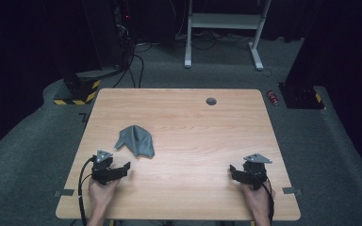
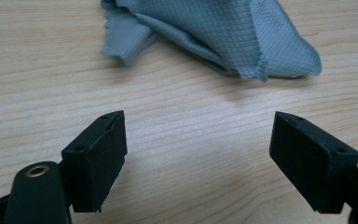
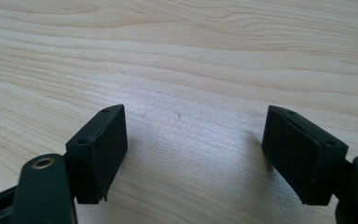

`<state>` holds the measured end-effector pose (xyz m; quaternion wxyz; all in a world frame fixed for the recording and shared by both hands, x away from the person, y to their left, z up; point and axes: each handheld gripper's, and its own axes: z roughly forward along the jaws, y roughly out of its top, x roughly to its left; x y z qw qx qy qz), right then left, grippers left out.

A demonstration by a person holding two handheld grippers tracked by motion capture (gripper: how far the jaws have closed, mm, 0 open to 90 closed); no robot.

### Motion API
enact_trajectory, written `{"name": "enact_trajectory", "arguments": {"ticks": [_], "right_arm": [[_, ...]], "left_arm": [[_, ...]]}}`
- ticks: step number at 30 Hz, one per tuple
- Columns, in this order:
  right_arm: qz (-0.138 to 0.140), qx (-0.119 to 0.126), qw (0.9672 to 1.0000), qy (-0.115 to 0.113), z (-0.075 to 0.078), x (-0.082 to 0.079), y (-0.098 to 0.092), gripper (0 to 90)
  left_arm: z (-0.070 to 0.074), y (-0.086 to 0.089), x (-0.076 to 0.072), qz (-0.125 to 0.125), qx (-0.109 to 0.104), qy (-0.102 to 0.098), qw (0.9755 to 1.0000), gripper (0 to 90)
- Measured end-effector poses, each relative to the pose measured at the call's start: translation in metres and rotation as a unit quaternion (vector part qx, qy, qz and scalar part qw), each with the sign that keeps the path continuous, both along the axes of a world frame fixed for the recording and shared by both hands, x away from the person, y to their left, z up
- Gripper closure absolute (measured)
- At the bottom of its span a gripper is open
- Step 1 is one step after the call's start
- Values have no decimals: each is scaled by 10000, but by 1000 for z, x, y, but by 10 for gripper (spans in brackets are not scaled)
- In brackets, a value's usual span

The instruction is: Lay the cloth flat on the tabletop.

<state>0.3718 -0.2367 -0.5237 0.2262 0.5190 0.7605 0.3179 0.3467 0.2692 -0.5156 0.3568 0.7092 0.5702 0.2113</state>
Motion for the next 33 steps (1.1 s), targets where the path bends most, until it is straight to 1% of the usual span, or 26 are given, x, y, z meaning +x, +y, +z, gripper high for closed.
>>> {"name": "enact_trajectory", "arguments": {"ticks": [4,5,8,11,12,13,15,16,19,21,24,27,33], "right_arm": [[1,-1,10000,-1,0,0,0,221],[1,-1,10000,-1,0,0,0,221],[1,-1,10000,0,0,0,0,221],[0,0,10000,0,0,0,0,221],[0,0,10000,0,0,0,0,221],[1,0,10000,-1,0,0,0,221],[1,0,10000,-1,0,0,0,221],[1,0,10000,0,0,0,0,221],[0,1,10000,0,0,0,0,221],[0,0,10000,0,0,0,0,221],[0,1,10000,0,0,0,0,221],[1,0,10000,0,0,0,0,221],[0,1,10000,0,0,0,0,221]], "left_arm": [[4,-4,4,-72,-3,-41,10000,193],[5,-6,4,-70,-55,-64,9999,193],[7,-9,8,-158,-14,-56,9999,192],[9,-13,12,-192,-19,-80,9998,192],[10,-14,12,-199,-50,-93,9997,192],[10,-16,14,-207,-91,-68,9997,193],[10,-16,15,-230,-87,-69,9997,194],[11,-18,17,-244,-87,-32,9997,194],[12,-18,20,-275,-59,-45,9996,193],[14,-20,21,-276,-98,-74,9995,193],[17,-21,23,-319,-211,-117,9992,202],[19,-23,27,-350,-170,-125,9992,202],[22,-27,33,-381,-229,-156,9989,213]]}}
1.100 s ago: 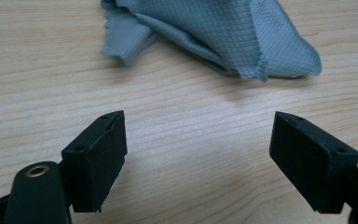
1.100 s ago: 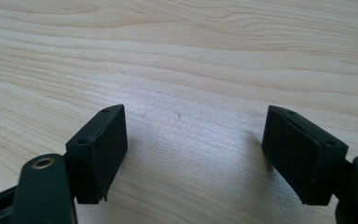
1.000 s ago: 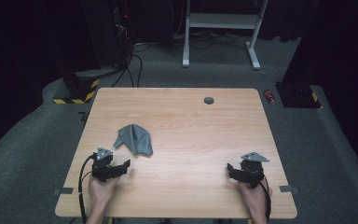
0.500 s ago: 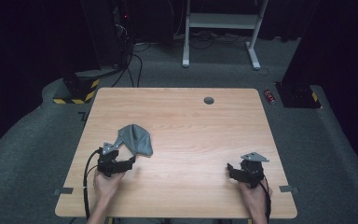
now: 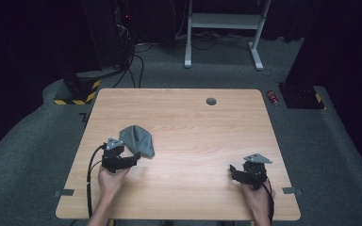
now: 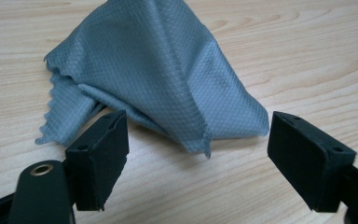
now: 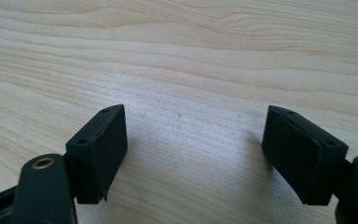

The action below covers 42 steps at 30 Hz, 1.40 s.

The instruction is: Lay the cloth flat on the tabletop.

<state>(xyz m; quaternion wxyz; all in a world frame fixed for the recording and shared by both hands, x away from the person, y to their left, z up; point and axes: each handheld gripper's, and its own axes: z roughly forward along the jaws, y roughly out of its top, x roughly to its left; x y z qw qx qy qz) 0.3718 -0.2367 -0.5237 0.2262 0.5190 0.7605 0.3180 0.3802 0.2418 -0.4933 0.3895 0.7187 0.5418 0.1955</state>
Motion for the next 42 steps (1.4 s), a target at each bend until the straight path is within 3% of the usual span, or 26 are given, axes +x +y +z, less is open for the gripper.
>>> {"name": "enact_trajectory", "arguments": {"ticks": [9,14,16,18,23,30,42], "right_arm": [[0,0,10000,1,0,0,0,221],[0,0,10000,0,0,0,0,221],[-1,0,10000,1,0,0,0,221],[0,0,10000,0,0,0,0,221],[1,-2,10000,-1,0,0,0,221],[0,-1,10000,0,0,0,0,221],[0,-1,10000,-1,0,0,0,221]], "left_arm": [[4,-9,15,-45,-28,-33,10000,226],[3,-14,27,57,220,11,9997,227],[2,-14,31,150,223,-25,9996,241],[-4,-13,37,284,241,70,9993,253],[-10,-12,43,386,333,126,9986,272],[-17,-13,49,522,374,115,9979,376],[-25,-16,52,514,835,140,9951,625]]}}
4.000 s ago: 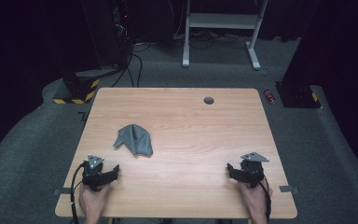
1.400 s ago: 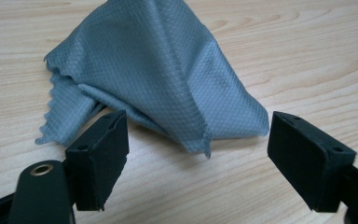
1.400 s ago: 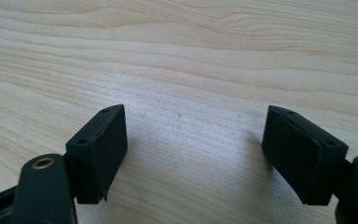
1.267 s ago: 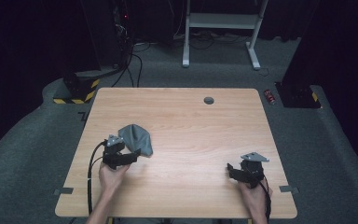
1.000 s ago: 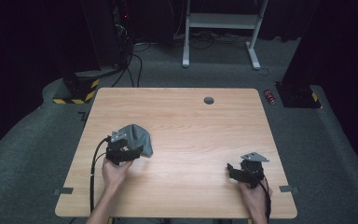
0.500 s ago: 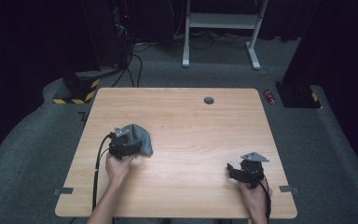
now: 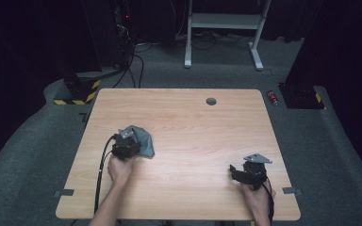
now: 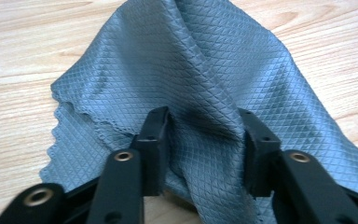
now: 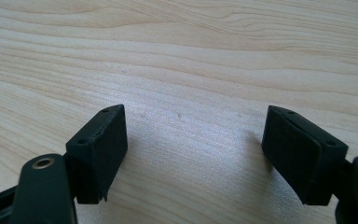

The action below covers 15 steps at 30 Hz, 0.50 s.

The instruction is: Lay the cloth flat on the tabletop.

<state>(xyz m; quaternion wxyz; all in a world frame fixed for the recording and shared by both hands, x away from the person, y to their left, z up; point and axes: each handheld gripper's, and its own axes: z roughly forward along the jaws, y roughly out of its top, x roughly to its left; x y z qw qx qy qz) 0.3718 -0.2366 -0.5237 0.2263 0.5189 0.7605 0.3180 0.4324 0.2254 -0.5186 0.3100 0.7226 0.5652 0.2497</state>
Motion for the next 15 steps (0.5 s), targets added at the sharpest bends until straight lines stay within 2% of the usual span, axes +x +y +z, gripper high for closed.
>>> {"name": "enact_trajectory", "arguments": {"ticks": [2,3,6,8,15], "right_arm": [[0,-1,10000,1,0,0,0,221],[1,-1,10000,0,0,0,0,221],[1,-1,10000,0,0,0,0,221],[0,-1,10000,0,0,0,0,221],[2,-2,10000,0,0,0,0,221]], "left_arm": [[0,0,0,11,50,-2,10000,653],[0,1,0,11,87,1,10000,720],[1,1,0,24,168,12,9999,769],[3,-1,2,-78,312,69,9995,830],[6,-1,2,-215,68,83,9997,870]]}}
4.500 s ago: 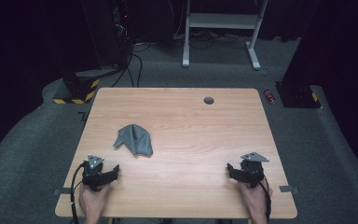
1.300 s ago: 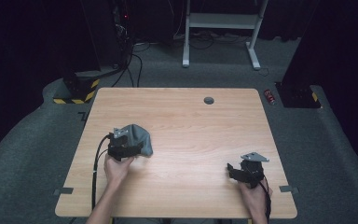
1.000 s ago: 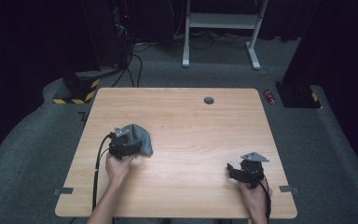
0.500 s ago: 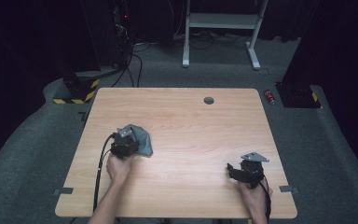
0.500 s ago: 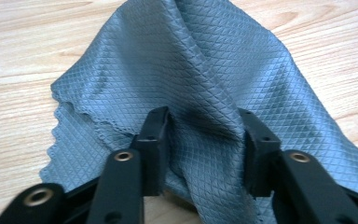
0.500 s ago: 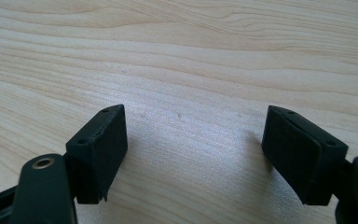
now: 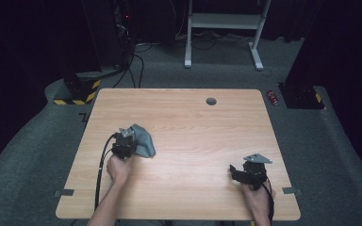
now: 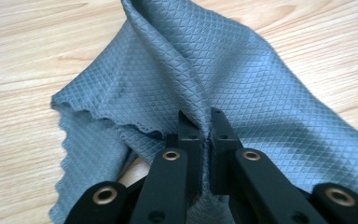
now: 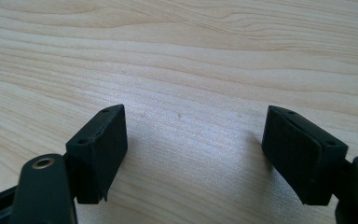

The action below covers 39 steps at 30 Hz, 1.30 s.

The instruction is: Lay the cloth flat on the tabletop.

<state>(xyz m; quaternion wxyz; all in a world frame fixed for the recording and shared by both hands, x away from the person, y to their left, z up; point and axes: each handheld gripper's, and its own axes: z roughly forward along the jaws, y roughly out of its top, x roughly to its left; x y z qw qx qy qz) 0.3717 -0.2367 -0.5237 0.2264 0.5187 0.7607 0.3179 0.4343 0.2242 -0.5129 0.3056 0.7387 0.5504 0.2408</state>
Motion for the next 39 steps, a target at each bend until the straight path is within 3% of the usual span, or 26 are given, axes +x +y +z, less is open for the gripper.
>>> {"name": "enact_trajectory", "arguments": {"ticks": [7,10,13,16,20,25,33,36,38,39], "right_arm": [[-1,1,10000,1,0,0,0,221],[-1,0,10000,2,0,0,0,221],[-1,1,10000,1,0,0,0,221],[-1,1,10000,1,0,0,0,221],[-2,2,10000,1,0,0,0,221],[-1,1,10000,0,0,0,0,221],[-1,0,10000,0,0,0,0,221],[-2,1,10000,0,0,0,0,221],[-1,1,10000,1,0,0,0,221],[-1,1,10000,1,0,0,0,221]], "left_arm": [[11,-3,-4,-201,-297,-154,9992,873],[16,-7,-6,-310,-510,-243,9979,874],[17,-7,-8,-360,-524,-289,9976,875],[24,-6,-11,-407,-737,-366,9958,876],[32,-9,-12,-523,-719,-425,9951,876],[49,-17,-14,-714,-914,-601,9914,876],[65,-33,-15,-1005,-987,-740,9873,876],[71,-40,-17,-1129,-1061,-781,9848,876],[76,-46,-19,-1257,-1176,-832,9816,876],[76,-46,-19,-1257,-1176,-832,9816,876]]}}
